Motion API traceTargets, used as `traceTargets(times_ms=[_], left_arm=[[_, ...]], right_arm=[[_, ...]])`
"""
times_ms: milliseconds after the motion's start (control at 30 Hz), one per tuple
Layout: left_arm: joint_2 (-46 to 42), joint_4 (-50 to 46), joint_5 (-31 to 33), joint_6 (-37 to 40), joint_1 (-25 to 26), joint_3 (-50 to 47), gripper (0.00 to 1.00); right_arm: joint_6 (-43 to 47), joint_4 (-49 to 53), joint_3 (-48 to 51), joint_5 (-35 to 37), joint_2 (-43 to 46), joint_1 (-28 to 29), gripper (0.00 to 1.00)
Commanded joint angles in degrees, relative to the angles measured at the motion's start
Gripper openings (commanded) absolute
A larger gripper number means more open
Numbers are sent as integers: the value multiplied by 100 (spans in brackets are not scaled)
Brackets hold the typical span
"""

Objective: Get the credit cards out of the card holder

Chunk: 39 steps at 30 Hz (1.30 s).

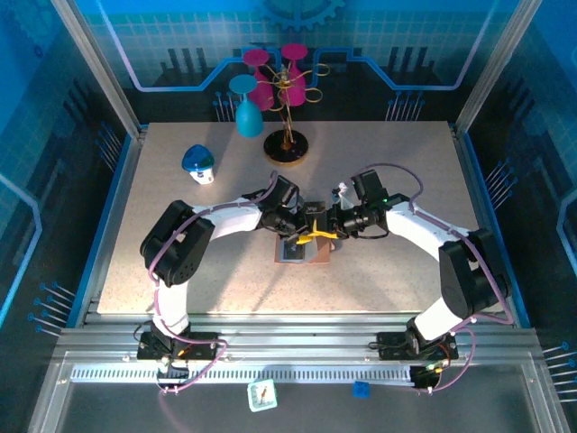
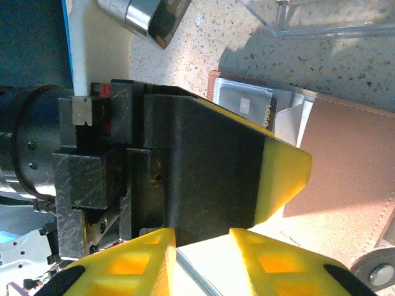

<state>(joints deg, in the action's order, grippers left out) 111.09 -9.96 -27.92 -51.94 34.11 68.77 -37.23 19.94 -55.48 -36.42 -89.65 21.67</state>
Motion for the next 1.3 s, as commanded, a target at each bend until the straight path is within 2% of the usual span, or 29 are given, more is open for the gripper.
traceTargets(times_ms=[0,333,733,1100,1267], left_arm=[[47,-164,-124,95,39,193,41],[-73,-185,-29,159,-6,130,58],[-199,126,-92,109,-144,101,65],[-581,-154,217,306,-604,-395,63],[-788,-173,292,365,-780,-674,59]], right_arm=[[74,141,12,-13,140,-67,29],[71,229,-94,22,193,-73,29],[61,278,-53,57,367,-67,29],[-100,-138,223,-56,102,28,28],[-126,-176,224,34,-185,278,28]])
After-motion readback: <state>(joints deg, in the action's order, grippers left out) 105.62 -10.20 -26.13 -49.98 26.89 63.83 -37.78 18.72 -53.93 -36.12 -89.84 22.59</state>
